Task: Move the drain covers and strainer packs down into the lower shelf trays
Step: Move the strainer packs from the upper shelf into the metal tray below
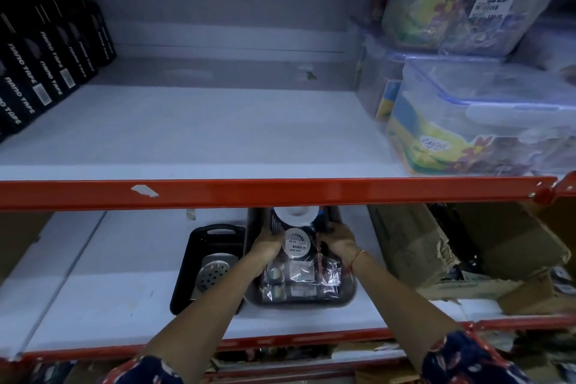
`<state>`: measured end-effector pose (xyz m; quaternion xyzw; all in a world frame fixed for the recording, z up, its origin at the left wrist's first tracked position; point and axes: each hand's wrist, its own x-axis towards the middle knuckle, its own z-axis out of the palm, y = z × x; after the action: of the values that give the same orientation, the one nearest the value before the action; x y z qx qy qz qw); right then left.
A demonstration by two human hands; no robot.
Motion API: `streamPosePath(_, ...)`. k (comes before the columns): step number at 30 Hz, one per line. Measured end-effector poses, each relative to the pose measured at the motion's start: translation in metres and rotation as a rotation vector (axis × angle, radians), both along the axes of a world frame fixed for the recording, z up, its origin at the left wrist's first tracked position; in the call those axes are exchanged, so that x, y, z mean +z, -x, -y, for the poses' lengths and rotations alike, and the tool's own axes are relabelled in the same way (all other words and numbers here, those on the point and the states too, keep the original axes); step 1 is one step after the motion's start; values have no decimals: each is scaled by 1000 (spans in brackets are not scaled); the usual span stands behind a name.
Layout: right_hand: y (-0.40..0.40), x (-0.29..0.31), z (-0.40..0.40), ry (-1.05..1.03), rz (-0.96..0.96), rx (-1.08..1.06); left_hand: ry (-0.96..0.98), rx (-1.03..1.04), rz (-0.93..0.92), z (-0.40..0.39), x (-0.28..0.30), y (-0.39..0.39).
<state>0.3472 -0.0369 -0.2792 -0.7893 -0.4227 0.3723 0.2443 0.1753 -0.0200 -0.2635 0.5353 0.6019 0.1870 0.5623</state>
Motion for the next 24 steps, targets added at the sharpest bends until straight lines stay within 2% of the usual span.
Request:
streamPosePath(3,1,-13,10,3,8,14,-50,-98,-98,12,-9,7)
streamPosePath(7,3,-19,20,-24,20,-17,-163,-190,-315,23,-10,18)
streamPosePath(10,14,-11,33,-93,198,-23,-395,-216,-376,34,-9,37)
streamPosePath(12,26,-3,45,-230,316,15,-500,-242,-364,44,-15,56)
streamPosePath(14,38,0,62,-391,352,127,-591,-257,-401,58,-22,80)
streamPosePath(16,47,-2,76,-441,379,295,-657,-231,-424,71,-33,102)
streamPosePath(18,55,-8,90,-393,417,468,-655,-217,-472,84,-44,125)
streamPosePath(21,66,-12,112,-263,419,682,-581,-327,-548,98,-54,150)
streamPosePath(24,68,-17,126,-242,456,760,-529,-362,-518,102,-55,156)
